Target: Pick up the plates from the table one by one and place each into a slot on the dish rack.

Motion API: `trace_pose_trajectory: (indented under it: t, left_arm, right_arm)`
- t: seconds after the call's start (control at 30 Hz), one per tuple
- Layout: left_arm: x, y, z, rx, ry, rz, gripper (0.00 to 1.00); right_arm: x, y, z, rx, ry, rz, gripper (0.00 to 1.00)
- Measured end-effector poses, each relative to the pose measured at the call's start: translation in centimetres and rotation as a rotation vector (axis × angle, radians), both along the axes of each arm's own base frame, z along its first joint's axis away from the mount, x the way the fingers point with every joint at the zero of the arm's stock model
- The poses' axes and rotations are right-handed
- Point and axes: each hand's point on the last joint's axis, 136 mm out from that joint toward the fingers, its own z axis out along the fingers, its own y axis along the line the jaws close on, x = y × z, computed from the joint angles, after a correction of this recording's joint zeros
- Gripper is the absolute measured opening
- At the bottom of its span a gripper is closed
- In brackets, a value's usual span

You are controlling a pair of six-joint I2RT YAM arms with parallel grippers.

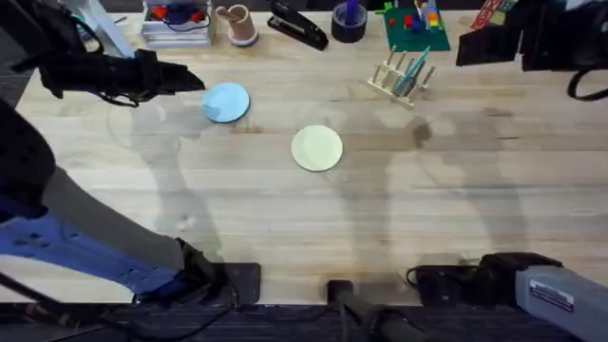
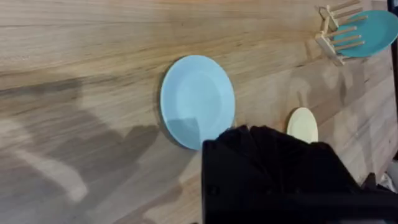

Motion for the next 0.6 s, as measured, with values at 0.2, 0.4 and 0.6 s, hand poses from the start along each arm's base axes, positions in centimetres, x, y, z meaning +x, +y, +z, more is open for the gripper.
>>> trace_pose_trajectory:
  t: [0.2, 0.4, 0.6]
  left_arm:
    - [0.5, 0.1, -2.2, -0.033, 0.030, -0.003, 0.040]
    - [0.8, 0.2, -4.5, -0.058, 0.061, -0.003, 0.040]
    - [1.4, 0.3, -6.1, -0.086, 0.058, -0.003, 0.040]
  right_arm:
    - [0.0, 0.0, 0.0, 0.000, 0.000, 0.000, 0.995]
    - [0.0, 0.0, 0.0, 0.000, 0.000, 0.000, 0.995]
    - [0.0, 0.0, 0.0, 0.000, 0.000, 0.000, 0.995]
